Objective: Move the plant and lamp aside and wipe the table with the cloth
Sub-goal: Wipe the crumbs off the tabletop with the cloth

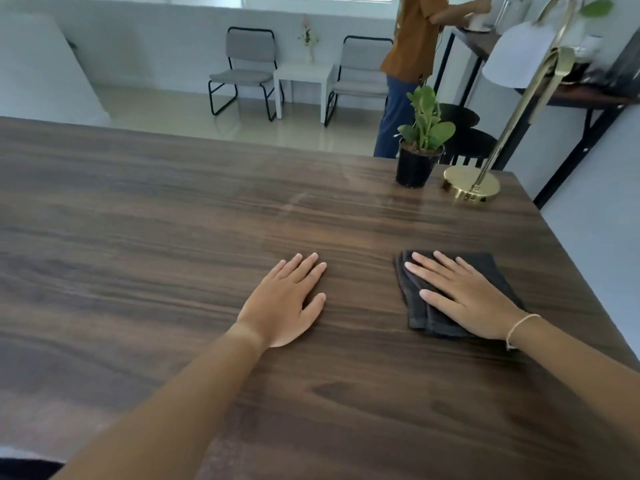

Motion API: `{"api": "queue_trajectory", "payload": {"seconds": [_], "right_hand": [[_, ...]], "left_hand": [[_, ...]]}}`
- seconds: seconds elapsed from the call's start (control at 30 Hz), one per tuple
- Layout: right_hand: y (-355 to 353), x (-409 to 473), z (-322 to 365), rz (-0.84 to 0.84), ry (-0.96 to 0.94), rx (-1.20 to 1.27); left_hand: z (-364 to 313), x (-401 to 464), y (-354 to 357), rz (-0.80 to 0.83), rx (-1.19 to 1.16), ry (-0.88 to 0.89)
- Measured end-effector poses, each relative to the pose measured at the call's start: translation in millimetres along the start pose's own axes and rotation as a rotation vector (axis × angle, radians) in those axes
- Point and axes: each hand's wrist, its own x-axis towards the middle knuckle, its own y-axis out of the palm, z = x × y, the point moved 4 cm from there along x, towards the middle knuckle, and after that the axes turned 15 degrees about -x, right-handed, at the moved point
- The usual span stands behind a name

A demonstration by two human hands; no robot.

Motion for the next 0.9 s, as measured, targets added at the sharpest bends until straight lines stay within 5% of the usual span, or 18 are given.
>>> {"api": "queue_trajectory", "payload": {"seconds": [0.27, 0.4, 0.57, 0.9], "right_hand": [[-13.5, 146.1, -16.0, 0.055, 0.166, -0.080], [-16.7, 185.1, 34.0, 0.040, 0.026, -0.092], [-12.8, 113.5, 6.7, -0.015, -0.212, -0.037], [-21.1, 223.0, 45.8, 0.025, 0.028, -0.094]], "left_hand": [[-1.5, 0.3, -2.0, -0.017, -0.029, -0.032], [0.0, 1.2, -3.7, 0.004, -0.035, -0.041], [1.8, 0.2, -2.5, 0.002, -0.046, -0.048], [2.3, 0.8, -2.4, 0.004, -0.052, -0.058]]}}
